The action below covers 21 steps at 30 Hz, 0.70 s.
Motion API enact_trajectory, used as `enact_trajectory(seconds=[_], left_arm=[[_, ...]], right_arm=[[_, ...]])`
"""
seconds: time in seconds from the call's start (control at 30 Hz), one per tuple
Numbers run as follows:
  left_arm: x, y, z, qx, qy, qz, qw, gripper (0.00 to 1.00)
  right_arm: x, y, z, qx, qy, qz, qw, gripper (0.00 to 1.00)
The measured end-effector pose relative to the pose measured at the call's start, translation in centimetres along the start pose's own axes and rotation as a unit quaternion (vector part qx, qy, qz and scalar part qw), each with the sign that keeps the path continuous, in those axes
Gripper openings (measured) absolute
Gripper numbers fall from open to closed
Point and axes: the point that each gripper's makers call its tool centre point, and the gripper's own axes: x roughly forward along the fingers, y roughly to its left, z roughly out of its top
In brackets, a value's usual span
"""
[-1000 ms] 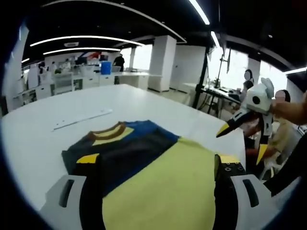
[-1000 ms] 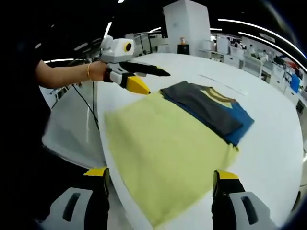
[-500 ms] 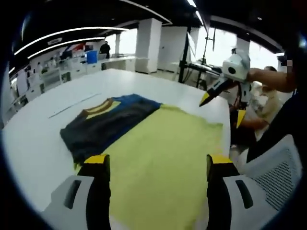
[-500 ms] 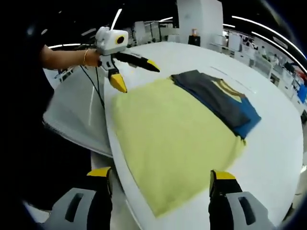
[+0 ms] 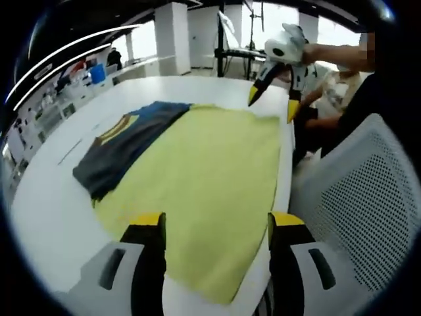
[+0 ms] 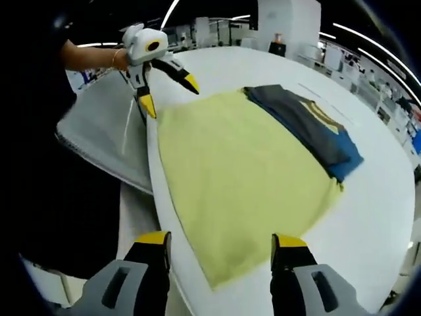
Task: Fold the garment on the visible template until the final outline fits inside the template.
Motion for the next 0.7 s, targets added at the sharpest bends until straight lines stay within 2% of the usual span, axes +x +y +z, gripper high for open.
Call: enact_trajectory(seconds=[0.27,0.37,0.43,0.7], left_arm=[[-0.5,-0.5,-3.0,-0.003,0.044,0.004,0.999,0.48],[-0.6,-0.6,-3.4,-0.007,0.045,0.006,0.9989,0.45],[-0.6,-0.6,-4.1,-0.006,0.058,0.007,0.9983,0.43],[-0.4,-0.6,-5.8,0.011,0.093,0.011,0.9956,0.38]], right_arm=[[0.6,0.1,-1.2,-0.005,0.015,-0.004,0.9999,0.52],[0.9,0.2,-1.9,-0.015,0.031,-0.004,0.9994,0.51],[1.0,0.0,-2.4,-0.027,0.047,-0.009,0.9985,0.49],[1.5,-0.3,-2.8,-0.047,0.06,-0.013,0.997,0.41]])
